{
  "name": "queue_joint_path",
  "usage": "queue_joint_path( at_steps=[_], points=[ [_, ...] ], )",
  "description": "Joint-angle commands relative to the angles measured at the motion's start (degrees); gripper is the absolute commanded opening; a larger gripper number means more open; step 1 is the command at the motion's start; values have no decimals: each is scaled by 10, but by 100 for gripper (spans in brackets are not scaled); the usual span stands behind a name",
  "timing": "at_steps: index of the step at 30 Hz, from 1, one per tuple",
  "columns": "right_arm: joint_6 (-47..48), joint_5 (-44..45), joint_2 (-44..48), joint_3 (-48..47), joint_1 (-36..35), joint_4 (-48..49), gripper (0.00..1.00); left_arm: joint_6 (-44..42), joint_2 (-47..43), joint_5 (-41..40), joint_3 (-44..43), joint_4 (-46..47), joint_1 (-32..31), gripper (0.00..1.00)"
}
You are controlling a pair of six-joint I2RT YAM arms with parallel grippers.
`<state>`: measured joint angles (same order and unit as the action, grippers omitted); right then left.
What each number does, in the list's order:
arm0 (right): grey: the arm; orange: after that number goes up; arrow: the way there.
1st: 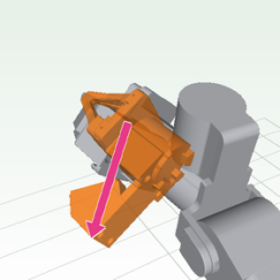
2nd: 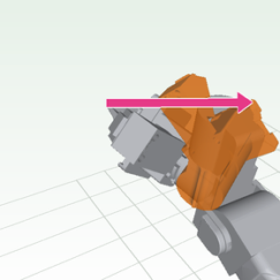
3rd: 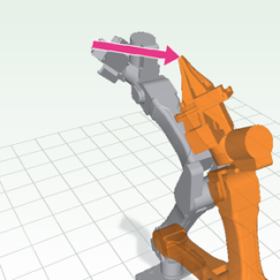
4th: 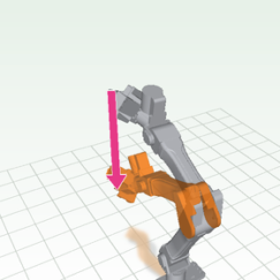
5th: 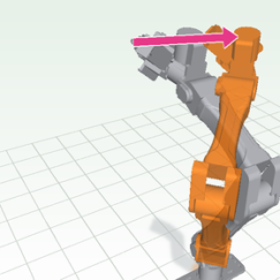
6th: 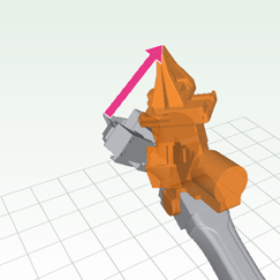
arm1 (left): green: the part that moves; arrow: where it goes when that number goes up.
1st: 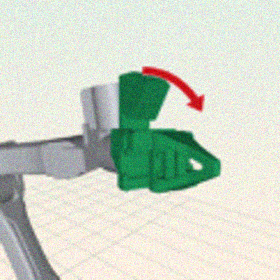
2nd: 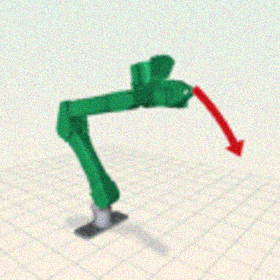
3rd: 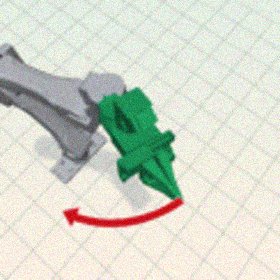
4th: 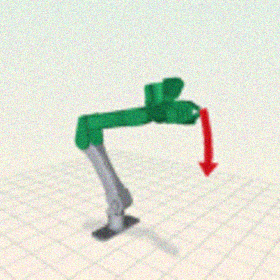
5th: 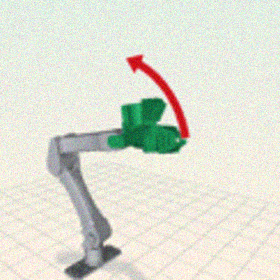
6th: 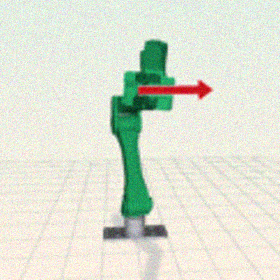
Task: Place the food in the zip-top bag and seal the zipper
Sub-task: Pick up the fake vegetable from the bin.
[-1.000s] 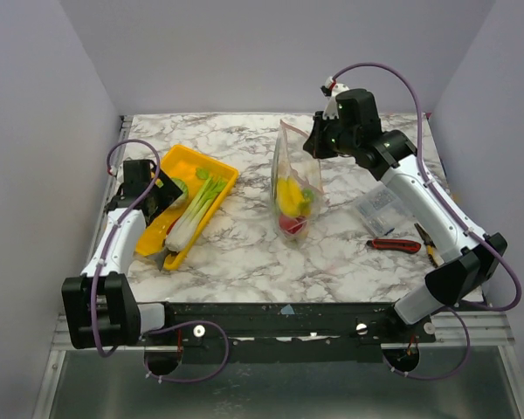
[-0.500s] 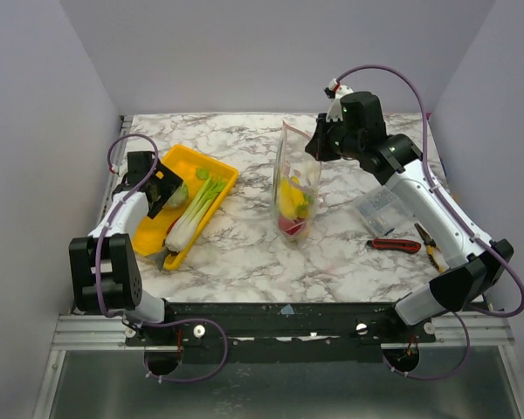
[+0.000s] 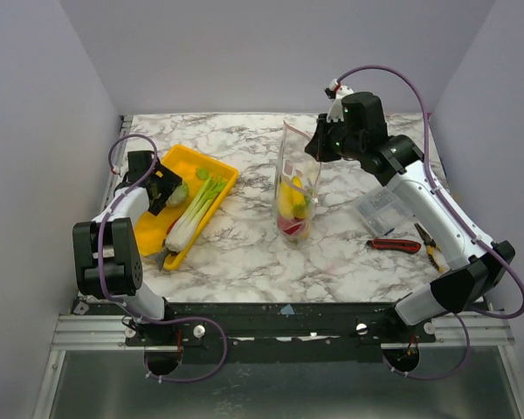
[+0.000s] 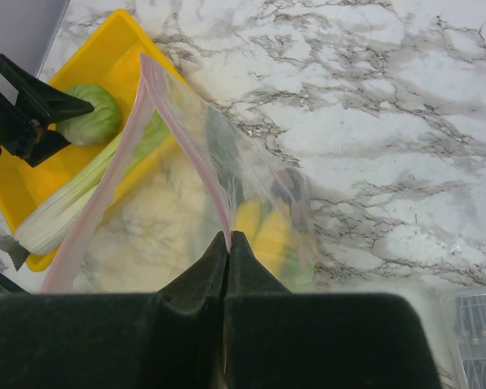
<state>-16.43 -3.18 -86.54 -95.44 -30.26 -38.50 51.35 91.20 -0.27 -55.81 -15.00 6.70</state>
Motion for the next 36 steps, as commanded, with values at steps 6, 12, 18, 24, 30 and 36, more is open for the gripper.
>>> queue_joint_path(
  at_steps=[6, 12, 18, 24, 30, 36],
  points=[
    [-4, -19, 12, -8, 4, 22, 0, 7, -22, 76, 28, 40, 7, 28],
    [-11, -20, 13, -7, 3, 21, 0, 14, -87, 94, 57, 53, 6, 13],
    [-14, -20, 6, -9, 3, 18, 1, -17, -185, 99, 67, 28, 3, 5],
    [-22, -43, -9, -24, 3, 9, 1, -76, -280, 101, 37, -26, -93, 3],
    [-22, -64, -8, -7, 3, 14, 1, -81, -368, 109, 36, 16, -205, 2],
    [-22, -68, -11, 10, 4, 25, 1, -216, -441, 65, 12, 30, -294, 2]
  ],
)
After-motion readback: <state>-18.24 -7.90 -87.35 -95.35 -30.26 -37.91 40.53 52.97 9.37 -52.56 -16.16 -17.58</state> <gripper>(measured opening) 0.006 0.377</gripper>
